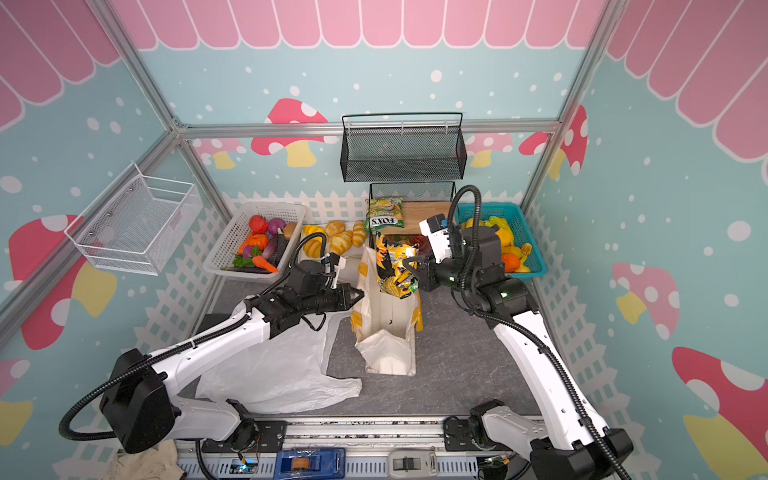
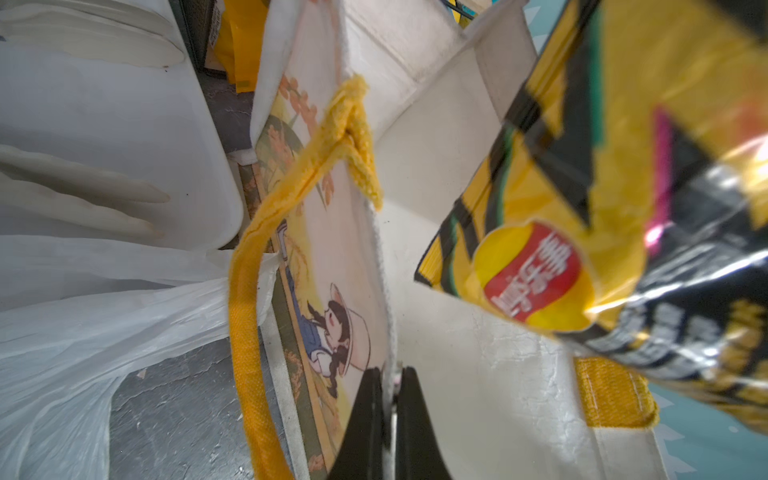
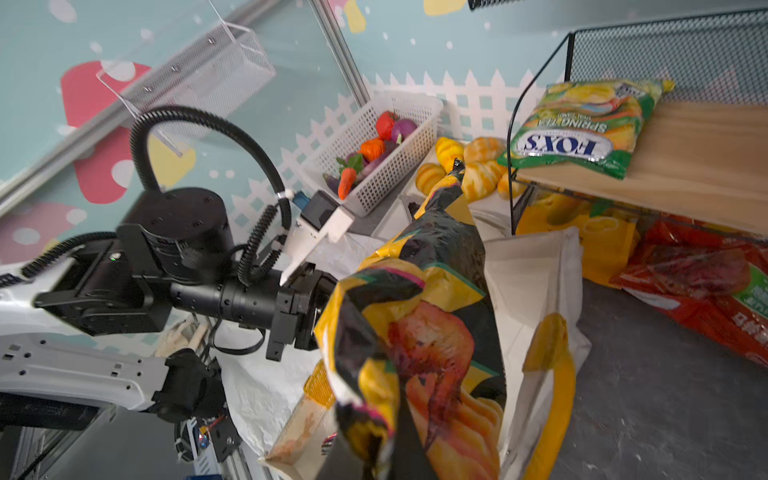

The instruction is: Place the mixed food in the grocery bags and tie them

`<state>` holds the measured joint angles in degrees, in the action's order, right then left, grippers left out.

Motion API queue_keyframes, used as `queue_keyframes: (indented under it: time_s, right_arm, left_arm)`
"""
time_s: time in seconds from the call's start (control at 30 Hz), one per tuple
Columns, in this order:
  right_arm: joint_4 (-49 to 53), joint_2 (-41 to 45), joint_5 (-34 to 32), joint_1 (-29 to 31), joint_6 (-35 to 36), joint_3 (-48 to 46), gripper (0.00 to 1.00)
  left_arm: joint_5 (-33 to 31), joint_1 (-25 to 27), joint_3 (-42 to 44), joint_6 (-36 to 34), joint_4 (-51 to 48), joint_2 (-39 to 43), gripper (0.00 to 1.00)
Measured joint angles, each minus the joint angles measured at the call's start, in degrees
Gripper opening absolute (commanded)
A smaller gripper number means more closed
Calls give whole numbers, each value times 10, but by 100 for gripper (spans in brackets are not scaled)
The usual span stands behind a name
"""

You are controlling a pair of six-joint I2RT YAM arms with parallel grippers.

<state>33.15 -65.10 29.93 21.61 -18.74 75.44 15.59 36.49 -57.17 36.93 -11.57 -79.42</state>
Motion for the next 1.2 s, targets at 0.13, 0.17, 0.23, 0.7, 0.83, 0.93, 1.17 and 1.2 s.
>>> queue_keyframes:
  time_s: [0.13, 0.17, 0.23, 0.7, 0.83, 0.93, 1.17, 1.2]
  right_arm:
    - [31, -33, -64, 59, 7, 8, 8]
    - [36, -45, -83, 73, 7, 9, 8]
    - [44, -72, -119, 96, 7, 9, 10]
    - [10, -164, -216, 129, 6, -5, 66]
    - [1, -127, -209, 114, 15, -5, 73]
    - [-24, -67, -179, 56, 14, -14, 75]
    - [-145, 28, -148, -150, -29, -128, 77]
    - [-164, 24, -148, -168, -40, -148, 77]
  left_arm:
    - [1, 0, 0, 0, 2, 0, 0]
    - [1, 0, 0, 0, 2, 0, 0]
    - [1, 0, 0, 1, 3, 0, 0]
    - [5, 0, 0, 2, 4, 0, 0]
    - [4, 0, 0, 2, 4, 1, 0]
    - [0, 0, 2, 2, 4, 2, 0]
    - [-9, 0, 9, 2, 5, 6, 0]
    - [-10, -1, 11, 3, 5, 6, 0]
